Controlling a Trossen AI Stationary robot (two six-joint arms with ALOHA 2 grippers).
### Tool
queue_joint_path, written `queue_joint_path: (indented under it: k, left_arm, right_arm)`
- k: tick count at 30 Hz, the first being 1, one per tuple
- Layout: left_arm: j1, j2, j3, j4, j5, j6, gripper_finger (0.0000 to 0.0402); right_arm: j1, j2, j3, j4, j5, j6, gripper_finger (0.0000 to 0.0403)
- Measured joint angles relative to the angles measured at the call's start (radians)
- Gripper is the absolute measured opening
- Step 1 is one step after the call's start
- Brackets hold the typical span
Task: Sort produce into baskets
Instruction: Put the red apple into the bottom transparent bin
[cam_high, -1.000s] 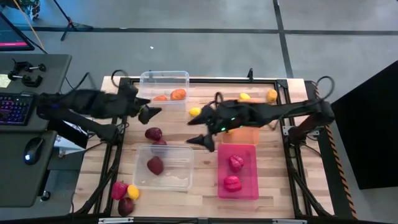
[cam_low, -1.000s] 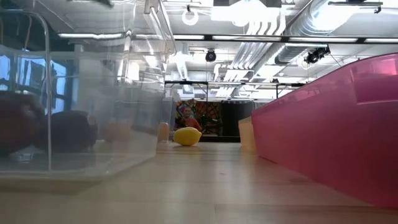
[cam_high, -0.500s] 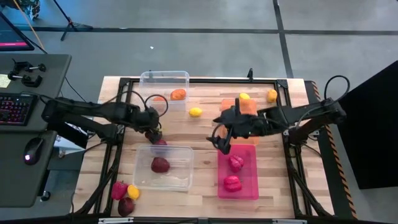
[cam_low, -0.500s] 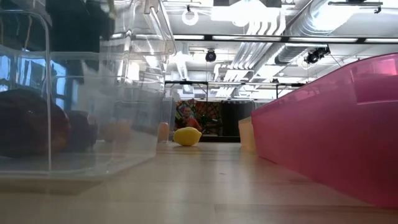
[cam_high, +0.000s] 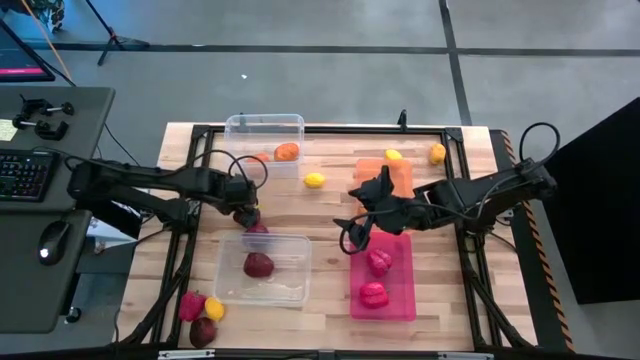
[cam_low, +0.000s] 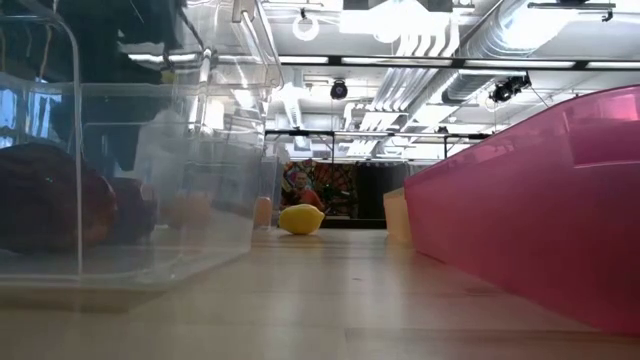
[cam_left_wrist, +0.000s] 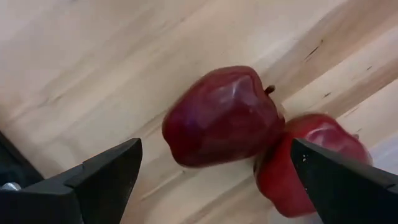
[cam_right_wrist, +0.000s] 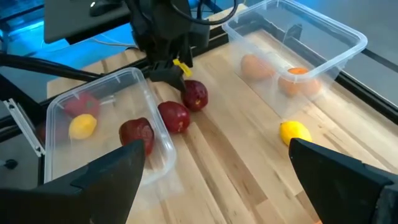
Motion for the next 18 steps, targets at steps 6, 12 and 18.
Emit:
queue_joint_path:
  k: [6, 12, 18]
  left_arm:
    - [0.036, 0.036, 0.000, 0.058, 0.017, 0.141, 0.0397]
    - [0.056, 0.120, 0.000, 0.066, 0.049, 0.269, 0.0397]
    - [0.074, 0.223, 0.000, 0.089, 0.049, 0.337, 0.0397]
  right_arm:
    - [0.000, 0.000, 0.000, 0.000, -0.001, 0.016, 0.0385]
    - [0.000, 0.000, 0.000, 0.000, -0.003, 0.016, 0.0385]
    - [0.000, 0.000, 0.000, 0.000, -0.003, 0.016, 0.0385]
